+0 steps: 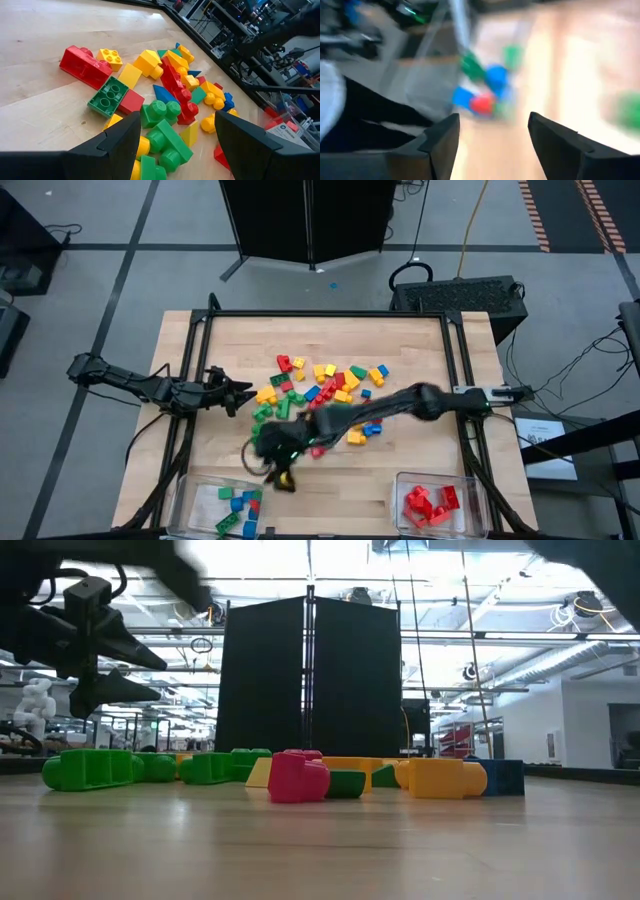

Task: Sort blocks by size
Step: Put the green half cylindrical block into the left transparent bin

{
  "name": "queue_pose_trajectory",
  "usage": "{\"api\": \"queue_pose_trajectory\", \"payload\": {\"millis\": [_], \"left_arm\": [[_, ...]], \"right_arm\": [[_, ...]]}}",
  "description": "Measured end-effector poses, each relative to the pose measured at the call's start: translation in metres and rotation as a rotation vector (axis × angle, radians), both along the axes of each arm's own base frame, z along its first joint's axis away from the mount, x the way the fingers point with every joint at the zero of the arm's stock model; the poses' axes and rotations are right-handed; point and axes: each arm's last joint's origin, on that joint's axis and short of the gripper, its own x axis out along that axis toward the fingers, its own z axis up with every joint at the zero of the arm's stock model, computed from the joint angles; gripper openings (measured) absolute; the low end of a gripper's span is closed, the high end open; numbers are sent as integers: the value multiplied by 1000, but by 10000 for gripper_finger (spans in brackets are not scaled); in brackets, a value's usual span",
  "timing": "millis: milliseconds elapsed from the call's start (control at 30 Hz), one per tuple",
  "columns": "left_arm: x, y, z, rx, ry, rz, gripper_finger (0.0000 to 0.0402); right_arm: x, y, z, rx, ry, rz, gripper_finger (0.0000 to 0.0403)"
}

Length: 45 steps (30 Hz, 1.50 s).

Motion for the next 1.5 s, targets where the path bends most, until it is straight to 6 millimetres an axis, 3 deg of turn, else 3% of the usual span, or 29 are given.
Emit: {"api": "queue_pose_trajectory", "payload": {"millis": [100,200,267,333,400,500,600,867,1233,1500], "left_arm": [[0,0,0,-1,-1,0,255],[0,0,0,-1,0,0,255],[0,0,0,-1,0,-1,255],[0,0,0,1,1,-2,255],[0,0,0,5,3,-3,255],[0,0,0,5,3,-3,255],[0,0,0,8,4,-4,255],[0,0,0,23,8,-9,255],[0,0,0,31,11,-11,255],[0,0,0,31,11,-11,255]], "right_arm": [[-44,-19,45,-212,145,-94,223],[-82,-32,48,-421,421,-163,222],[-93,-36,36,-507,582,-191,223],[-97,-39,31,-557,641,-210,223],[-104,-41,43,-540,595,-214,222],[-107,-41,35,-552,609,-212,220],[-103,-38,0,-576,650,-180,221],[-87,-19,-69,-456,490,-83,236],[-90,-23,-84,-470,481,-42,292],[-95,-32,-105,-498,503,-31,297]]}}
